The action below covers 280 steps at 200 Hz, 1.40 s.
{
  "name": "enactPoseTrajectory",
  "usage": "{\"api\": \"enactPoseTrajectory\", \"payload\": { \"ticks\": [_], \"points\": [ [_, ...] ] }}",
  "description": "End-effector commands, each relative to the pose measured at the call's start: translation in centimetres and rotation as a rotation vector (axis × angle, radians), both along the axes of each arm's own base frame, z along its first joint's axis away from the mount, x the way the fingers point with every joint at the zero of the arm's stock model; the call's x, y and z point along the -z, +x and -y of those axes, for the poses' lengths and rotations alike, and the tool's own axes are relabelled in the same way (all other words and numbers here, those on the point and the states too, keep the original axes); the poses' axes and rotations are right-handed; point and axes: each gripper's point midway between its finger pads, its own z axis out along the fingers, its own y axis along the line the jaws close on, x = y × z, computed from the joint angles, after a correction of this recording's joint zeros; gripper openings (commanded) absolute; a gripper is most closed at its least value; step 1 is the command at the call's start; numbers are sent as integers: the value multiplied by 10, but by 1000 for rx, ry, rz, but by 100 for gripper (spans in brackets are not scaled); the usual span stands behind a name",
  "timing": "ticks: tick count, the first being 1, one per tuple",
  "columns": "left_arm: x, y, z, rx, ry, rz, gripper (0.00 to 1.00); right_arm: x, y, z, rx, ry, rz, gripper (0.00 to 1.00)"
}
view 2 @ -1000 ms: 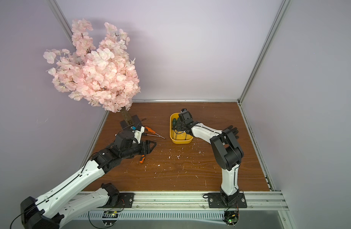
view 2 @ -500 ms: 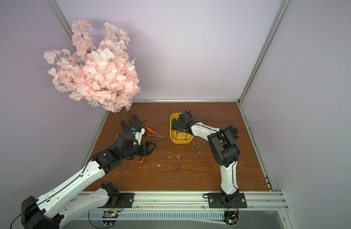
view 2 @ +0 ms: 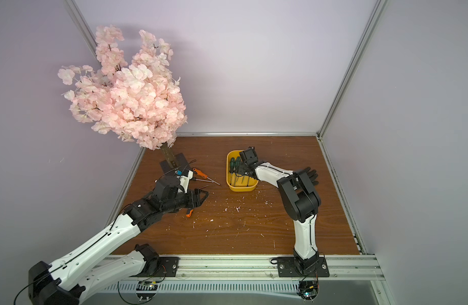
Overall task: Put the screwdriver on the desktop into the storage box
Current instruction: Place the screwdriver in the storage box, then pick up the screwdriver from the center of the board.
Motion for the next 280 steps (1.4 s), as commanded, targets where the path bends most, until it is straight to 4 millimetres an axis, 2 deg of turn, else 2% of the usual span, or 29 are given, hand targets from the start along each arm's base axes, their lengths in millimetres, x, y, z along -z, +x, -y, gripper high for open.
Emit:
{"api": "enactPoseTrajectory", "payload": {
  "ticks": [1, 24, 76, 140, 179, 224, 280],
  "points": [
    [3, 0, -6, -23, 17, -1, 67, -21, 7, -1, 6, 22, 38, 30],
    [3, 1, -7, -32, 20, -2, 67, -34, 7, -1, -8, 28, 64, 30],
    [11, 3, -16, -85, 52, -25, 67, -81, -3, -2, -71, 50, 157, 30],
    [35, 4, -37, -208, 127, -95, 66, -121, -44, 7, -204, 53, 241, 31],
    [53, 4, -52, -293, 177, -142, 68, -133, -76, 8, -306, 101, 279, 35],
    [79, 0, -63, -351, 224, -198, 69, -151, -105, 19, -339, 139, 360, 39],
    [101, -2, -70, -376, 259, -210, 69, -141, -122, 30, -353, 117, 354, 39]
  ]
}}
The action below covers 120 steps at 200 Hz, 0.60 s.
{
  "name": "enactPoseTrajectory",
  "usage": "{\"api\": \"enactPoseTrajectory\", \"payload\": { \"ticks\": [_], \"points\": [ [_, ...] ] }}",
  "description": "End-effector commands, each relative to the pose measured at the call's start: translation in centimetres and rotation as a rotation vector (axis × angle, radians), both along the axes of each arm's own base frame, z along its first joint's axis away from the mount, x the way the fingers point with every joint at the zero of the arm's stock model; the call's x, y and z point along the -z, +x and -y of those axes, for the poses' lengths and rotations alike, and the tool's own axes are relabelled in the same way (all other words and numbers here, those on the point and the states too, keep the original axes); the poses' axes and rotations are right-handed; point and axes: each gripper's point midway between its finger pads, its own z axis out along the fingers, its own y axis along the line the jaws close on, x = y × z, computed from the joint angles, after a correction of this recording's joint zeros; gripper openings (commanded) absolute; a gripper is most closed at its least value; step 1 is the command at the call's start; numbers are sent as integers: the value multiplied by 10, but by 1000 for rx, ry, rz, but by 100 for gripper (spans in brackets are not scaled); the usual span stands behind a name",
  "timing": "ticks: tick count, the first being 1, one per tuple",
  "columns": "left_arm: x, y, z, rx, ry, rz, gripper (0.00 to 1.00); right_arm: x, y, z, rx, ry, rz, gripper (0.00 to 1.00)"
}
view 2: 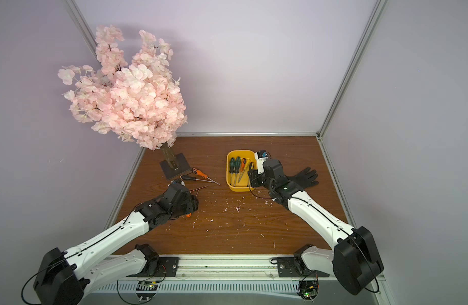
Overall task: Put the screwdriver on the desktop into the storage box
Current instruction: Pick up the screwdriver from the center of the board.
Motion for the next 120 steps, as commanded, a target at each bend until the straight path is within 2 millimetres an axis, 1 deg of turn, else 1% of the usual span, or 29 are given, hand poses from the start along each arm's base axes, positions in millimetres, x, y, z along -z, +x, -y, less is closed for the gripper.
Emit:
{"api": "enactPoseTrajectory", "payload": {
  "ticks": [1, 16, 68, 92, 120],
  "points": [
    [11, 0, -8, -28, 31, 0, 69, -5, -4, 0, -28, 2, 37, 39],
    [17, 1, -10, -32, 42, -1, 68, 0, -7, 1, -28, 0, 29, 39],
    [49, -1, -17, -46, 107, -56, 65, 2, -13, 8, -13, -5, 36, 38],
    [55, 0, -17, -37, 134, -76, 64, 3, -16, 11, -9, -5, 34, 38],
    [55, 3, -17, -31, 153, -72, 63, 5, -18, 14, 1, -3, 32, 39]
  ]
}}
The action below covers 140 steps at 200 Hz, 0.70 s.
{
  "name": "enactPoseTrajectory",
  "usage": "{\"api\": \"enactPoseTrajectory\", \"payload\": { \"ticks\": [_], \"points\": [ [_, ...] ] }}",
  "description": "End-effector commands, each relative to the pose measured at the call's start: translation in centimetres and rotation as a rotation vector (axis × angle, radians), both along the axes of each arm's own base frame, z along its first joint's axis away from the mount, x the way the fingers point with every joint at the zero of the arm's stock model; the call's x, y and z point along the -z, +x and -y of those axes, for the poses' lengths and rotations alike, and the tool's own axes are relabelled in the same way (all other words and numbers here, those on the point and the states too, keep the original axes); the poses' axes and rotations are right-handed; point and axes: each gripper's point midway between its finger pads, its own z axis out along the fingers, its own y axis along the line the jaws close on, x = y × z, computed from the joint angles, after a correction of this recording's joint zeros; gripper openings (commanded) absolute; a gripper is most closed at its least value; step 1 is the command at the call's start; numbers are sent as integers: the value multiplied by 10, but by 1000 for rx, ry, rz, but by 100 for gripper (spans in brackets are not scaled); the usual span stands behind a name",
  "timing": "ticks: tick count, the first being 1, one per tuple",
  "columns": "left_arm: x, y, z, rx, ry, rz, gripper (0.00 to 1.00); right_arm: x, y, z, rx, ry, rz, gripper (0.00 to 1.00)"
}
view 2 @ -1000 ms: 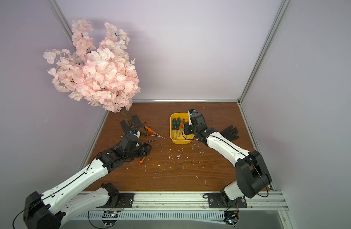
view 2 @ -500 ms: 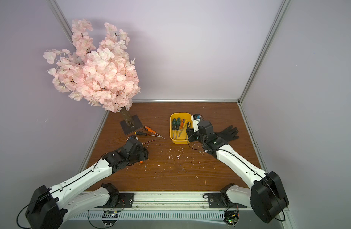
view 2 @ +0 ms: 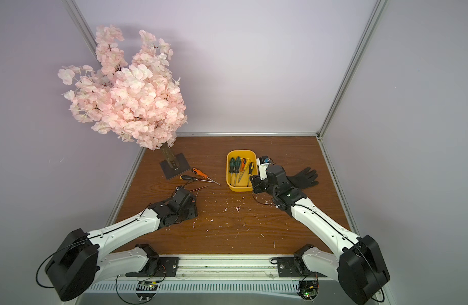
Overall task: Put the screwdriver on the desktop into the storage box
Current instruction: Pick up the screwdriver from the center of the board.
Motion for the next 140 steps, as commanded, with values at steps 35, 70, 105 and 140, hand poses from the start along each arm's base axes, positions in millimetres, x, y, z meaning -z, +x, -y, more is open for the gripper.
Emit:
{"api": "enactPoseTrajectory", "payload": {
  "ticks": [35, 70, 105, 140],
  "points": [
    [1, 11, -9, -2, 76, 28, 62, -7, -1, 5, 19, 11, 38, 38],
    [11, 12, -7, 22, 112, -7, 59, -4, -1, 5, 23, 16, 31, 38],
    [13, 14, -2, 49, 101, -5, 56, -1, 0, 5, 27, 15, 23, 38],
    [17, 12, 1, 79, 102, -19, 52, 1, 2, 6, 39, 11, 23, 38]
  ]
}}
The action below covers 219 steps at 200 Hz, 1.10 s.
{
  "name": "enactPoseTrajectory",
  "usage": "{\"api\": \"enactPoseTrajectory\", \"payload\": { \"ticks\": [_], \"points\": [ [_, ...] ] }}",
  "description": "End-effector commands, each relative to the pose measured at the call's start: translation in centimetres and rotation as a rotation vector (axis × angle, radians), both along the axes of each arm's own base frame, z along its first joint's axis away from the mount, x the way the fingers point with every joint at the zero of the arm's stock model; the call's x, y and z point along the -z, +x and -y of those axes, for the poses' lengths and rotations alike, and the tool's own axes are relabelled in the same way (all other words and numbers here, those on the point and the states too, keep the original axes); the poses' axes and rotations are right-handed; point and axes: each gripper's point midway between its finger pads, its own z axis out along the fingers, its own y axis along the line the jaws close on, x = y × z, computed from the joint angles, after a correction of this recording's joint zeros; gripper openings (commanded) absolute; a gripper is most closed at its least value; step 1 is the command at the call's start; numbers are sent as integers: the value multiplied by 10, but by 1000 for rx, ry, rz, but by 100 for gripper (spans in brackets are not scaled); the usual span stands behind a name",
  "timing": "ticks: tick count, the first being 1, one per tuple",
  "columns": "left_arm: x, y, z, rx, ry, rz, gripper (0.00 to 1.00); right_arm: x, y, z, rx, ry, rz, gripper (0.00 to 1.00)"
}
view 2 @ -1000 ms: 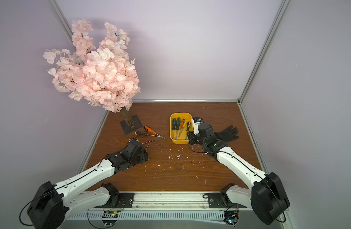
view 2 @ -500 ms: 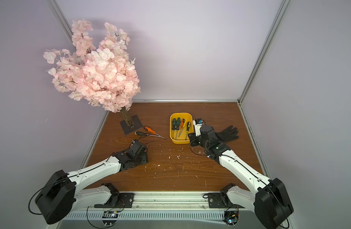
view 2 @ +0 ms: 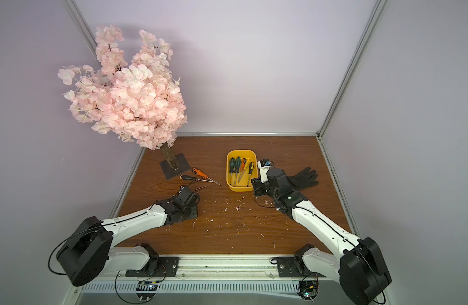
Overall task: Put the screwdriver on the desktop into the storage box
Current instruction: Pick up the screwdriver from the center of the board.
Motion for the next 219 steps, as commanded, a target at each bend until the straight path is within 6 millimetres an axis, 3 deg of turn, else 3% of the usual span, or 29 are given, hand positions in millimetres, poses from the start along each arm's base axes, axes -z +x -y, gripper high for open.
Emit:
{"api": "enactPoseTrajectory", "payload": {
  "ticks": [1, 96, 158, 219],
  "points": [
    [0, 3, 3, 29, 7, -3, 52, -12, 8, 1, 28, 22, 46, 38],
    [0, 1, 29, 126, -16, -12, 39, -9, 12, 2, 43, 18, 53, 38],
    [1, -1, 47, 179, -31, -26, 24, -9, 12, 4, 50, 9, 58, 38],
    [-6, -3, 59, 215, -86, -13, 21, -7, 12, 5, 54, 12, 57, 38]
  ]
}}
